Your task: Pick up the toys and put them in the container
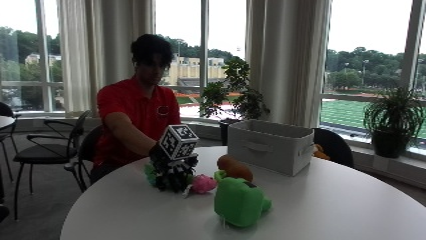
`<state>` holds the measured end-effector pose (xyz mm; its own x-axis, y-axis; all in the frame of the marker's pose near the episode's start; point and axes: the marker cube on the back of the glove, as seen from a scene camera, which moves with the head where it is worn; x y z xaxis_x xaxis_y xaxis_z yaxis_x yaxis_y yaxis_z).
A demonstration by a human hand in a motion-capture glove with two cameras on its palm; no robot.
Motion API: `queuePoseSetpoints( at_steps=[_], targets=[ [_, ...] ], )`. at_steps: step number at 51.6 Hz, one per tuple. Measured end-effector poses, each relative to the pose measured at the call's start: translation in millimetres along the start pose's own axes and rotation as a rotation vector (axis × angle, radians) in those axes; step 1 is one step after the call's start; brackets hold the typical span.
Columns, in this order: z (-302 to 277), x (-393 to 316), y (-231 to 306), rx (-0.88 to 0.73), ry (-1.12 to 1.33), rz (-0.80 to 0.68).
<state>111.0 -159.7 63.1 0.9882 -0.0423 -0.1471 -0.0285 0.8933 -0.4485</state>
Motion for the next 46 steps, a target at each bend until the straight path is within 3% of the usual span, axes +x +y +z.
queuePoseSetpoints(
  at_steps=[7, 16, 31, 38, 46],
  targets=[
    [0.8, -3.0, -0.7, 0.095, -0.060, -0.007],
    [4.2, -7.3, -1.9, 0.316, -0.094, 0.086],
    [-21.2, -31.6, 20.6, 0.489, -0.140, 0.074],
    [-48.7, -58.8, 42.9, 0.515, -0.188, 0.052],
    [-122.7, -82.4, 54.3, 0.618, -0.181, -0.018]
  ],
)
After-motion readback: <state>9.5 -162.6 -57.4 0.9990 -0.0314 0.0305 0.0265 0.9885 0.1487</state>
